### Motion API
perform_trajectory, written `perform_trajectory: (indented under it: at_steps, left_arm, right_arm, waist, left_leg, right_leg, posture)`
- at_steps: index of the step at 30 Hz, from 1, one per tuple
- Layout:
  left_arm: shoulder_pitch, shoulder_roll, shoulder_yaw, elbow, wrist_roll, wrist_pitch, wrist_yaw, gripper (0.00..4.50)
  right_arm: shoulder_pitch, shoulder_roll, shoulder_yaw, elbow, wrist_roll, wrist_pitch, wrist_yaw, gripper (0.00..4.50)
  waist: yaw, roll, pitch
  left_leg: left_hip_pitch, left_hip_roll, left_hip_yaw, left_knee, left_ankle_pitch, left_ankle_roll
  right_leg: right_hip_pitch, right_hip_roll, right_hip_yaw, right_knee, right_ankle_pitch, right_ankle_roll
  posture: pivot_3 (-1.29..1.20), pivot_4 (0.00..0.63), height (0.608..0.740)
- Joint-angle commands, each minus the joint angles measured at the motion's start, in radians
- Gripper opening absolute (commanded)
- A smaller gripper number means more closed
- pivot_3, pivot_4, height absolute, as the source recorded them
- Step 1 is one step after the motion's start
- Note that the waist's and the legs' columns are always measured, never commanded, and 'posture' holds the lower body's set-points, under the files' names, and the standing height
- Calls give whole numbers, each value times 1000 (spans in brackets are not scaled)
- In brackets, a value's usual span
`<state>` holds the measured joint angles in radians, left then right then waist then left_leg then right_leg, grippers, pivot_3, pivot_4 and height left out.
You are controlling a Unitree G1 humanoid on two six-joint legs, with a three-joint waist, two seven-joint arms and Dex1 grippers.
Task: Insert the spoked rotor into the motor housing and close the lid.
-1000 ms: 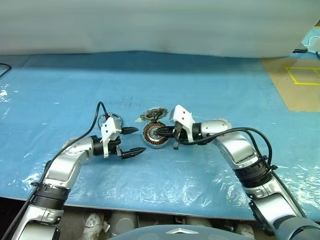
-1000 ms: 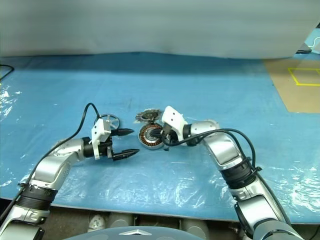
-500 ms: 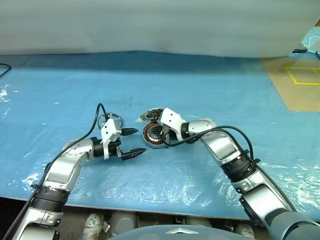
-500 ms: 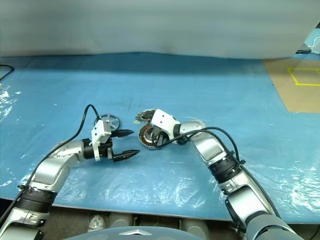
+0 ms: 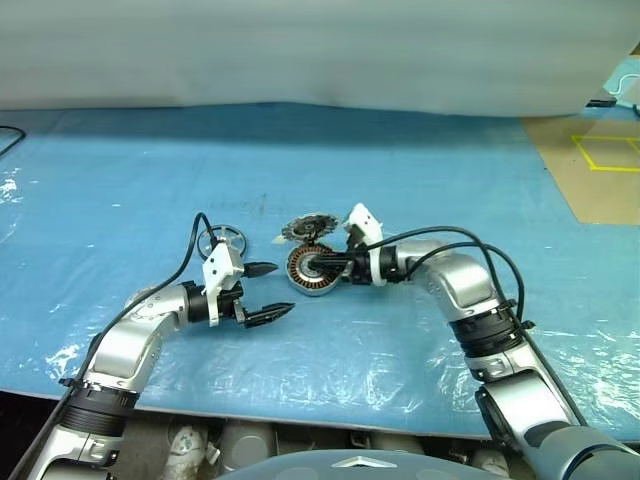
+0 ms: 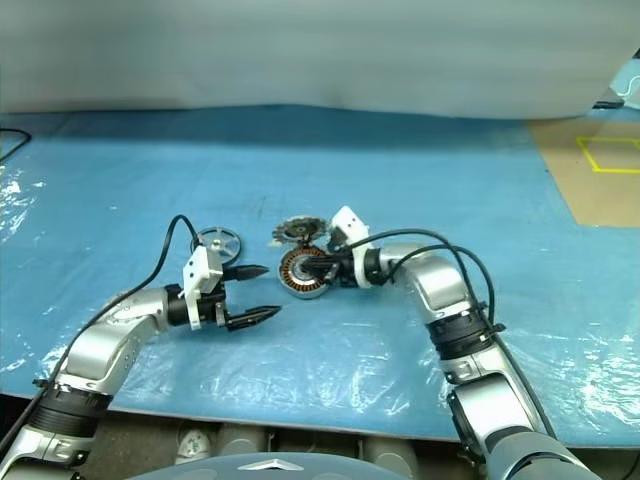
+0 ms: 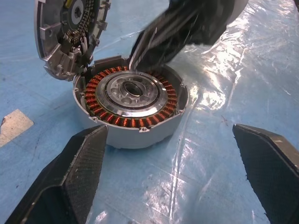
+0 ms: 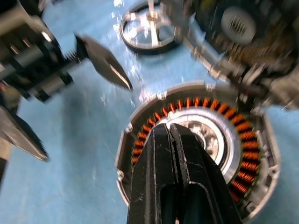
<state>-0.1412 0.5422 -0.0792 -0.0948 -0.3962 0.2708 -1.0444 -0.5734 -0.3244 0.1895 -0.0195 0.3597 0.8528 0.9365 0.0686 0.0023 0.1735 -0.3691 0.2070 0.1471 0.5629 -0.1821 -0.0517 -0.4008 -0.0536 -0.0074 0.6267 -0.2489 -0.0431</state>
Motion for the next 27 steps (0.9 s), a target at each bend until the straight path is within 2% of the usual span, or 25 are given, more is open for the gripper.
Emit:
perform_trajectory:
  at_steps: [1,10,14,21,27]
  left_arm:
    - [-12,4,7,-28,-12,-5,-7,4500]
    - [-37,-1,3,-2,-3,-13,-14,4500]
    - [-44,-5,-2,-4,-1,-11,-13,4500]
    - [-35,3,4,1,-1,-16,-20,4500]
    - [-31,0,0,3,2,-19,-21,4500]
  right_arm:
    - [-9,2,-7,-75,32,-5,-13,28]
    - [16,-16,111,-62,-57,-95,-54,28]
    - [-11,-1,129,17,-102,-153,-79,28]
    - [-34,41,118,107,-118,-145,-123,28]
    - [8,-35,250,173,-246,-221,-99,28]
  waist:
    - [0,0,0]
    - [0,0,0]
    - [0,0,0]
    - [0,0,0]
    - [0,0,-1]
  left_leg:
    - [0,0,0,0,0,0]
    - [0,0,0,-1,0,0]
    - [0,0,0,0,0,0]
    - [-1,0,0,-1,0,0]
    - [2,0,0,-1,0,0]
  right_leg:
    - [0,0,0,0,0,0]
    - [0,0,0,0,0,0]
    - [0,0,0,0,0,0]
    - [0,0,0,-1,0,0]
    - [3,0,0,-1,0,0]
  posture:
    - [0,150,740]
    - [0,150,740]
    - [0,150,740]
    - [0,150,740]
    - [0,150,740]
